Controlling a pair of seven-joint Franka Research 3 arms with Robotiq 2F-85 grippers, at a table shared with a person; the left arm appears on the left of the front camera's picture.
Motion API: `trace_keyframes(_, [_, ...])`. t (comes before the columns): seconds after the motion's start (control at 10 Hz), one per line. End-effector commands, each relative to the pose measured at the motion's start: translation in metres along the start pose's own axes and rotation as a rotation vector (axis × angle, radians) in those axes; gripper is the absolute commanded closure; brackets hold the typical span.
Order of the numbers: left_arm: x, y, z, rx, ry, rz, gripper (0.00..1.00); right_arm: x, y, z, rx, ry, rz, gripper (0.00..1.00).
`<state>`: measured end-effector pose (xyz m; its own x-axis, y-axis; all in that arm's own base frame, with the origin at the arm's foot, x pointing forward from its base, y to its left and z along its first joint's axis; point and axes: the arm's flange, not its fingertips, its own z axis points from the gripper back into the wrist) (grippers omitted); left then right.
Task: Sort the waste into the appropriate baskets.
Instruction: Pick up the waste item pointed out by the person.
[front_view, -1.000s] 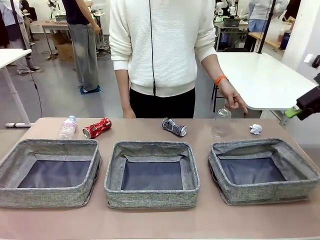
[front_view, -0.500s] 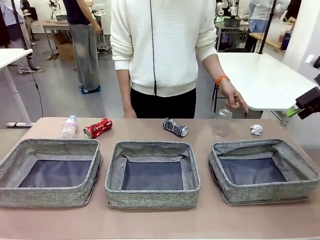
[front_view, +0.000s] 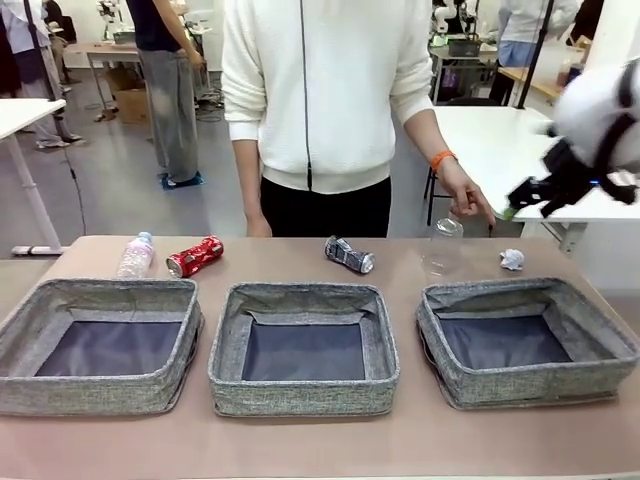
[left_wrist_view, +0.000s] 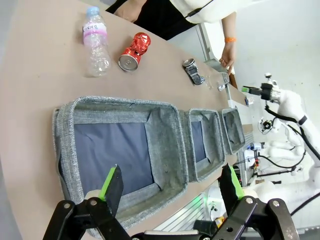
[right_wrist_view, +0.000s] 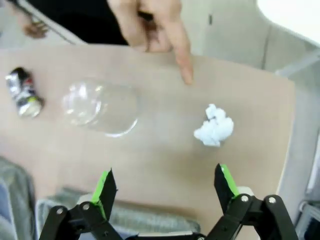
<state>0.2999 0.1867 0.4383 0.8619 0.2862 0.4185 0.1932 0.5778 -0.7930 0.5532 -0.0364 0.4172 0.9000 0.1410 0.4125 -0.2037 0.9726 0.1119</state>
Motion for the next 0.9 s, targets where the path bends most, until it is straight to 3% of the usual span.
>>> trace_keyframes(0.0, [0.001,0.001,0.001,-0.018,-0.015,-0.021,0.0,0.007,0.001,-0.019,-0.05,0.038,-0.088,0.0])
trace_keyframes(0.1, [0.001,0.001,0.001,-0.018,-0.015,-0.021,0.0,0.004,-0.003,-0.015,0.007,0.032,-0.079,0.0])
trace_keyframes(0.6, [0.001,0.001,0.001,-0.018,-0.015,-0.021,0.0,0.004,-0.002,-0.057,-0.063,0.068,-0.065,0.0])
trace_keyframes(0.8, [0.001,0.001,0.001,-0.018,-0.015,-0.021,0.0,0.011,-0.013,-0.051,-0.11,0.034,-0.09,0.0])
